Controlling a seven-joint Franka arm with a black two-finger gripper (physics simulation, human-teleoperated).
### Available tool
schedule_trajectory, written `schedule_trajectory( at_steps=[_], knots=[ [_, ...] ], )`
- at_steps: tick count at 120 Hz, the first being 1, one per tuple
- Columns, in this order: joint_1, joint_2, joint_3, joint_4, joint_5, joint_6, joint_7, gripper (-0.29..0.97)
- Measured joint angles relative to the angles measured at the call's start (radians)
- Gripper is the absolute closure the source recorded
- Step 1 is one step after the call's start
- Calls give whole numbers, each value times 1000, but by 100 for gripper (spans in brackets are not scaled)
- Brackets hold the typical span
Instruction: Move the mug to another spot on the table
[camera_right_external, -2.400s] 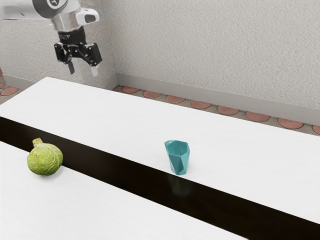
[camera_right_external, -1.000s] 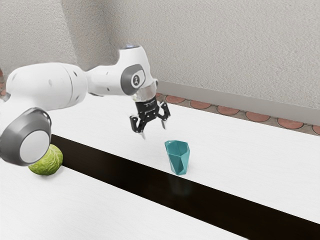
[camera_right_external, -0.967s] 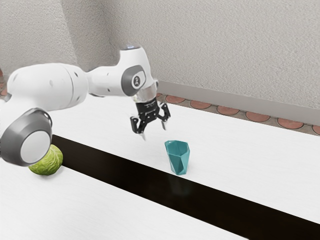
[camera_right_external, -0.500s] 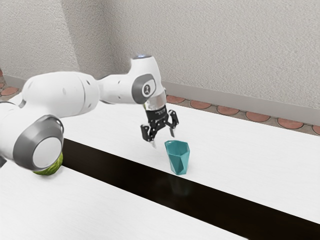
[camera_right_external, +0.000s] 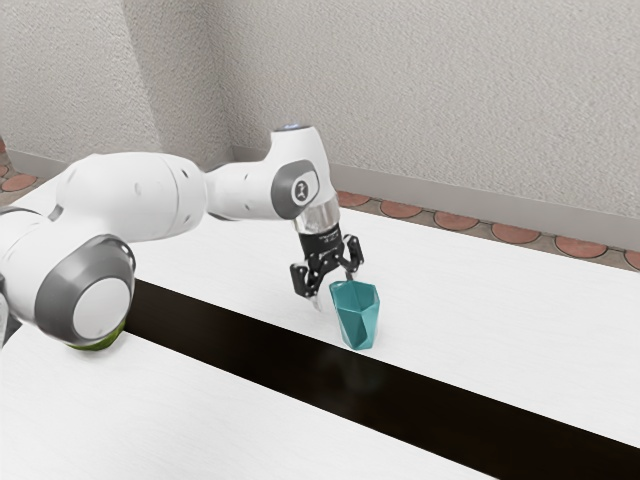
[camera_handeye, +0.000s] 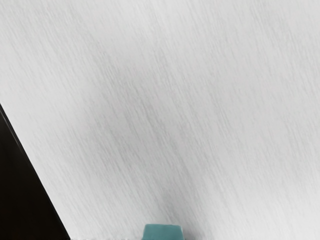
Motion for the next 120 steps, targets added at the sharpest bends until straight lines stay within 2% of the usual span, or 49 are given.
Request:
schedule_trajectory(
  at_steps=[41, 67, 80, 104, 120],
  knots=[
    [18, 14, -26, 0, -5, -2, -19, 26],
    [28, 14, -45, 0, -6, -2, -27, 48],
    [29, 14, -47, 0, -11, -5, -31, 52],
    [32, -7, -37, -8, -104, -44, -36, 57],
    [45, -82, -12, -96, -155, -73, -39, 59]
  ],
)
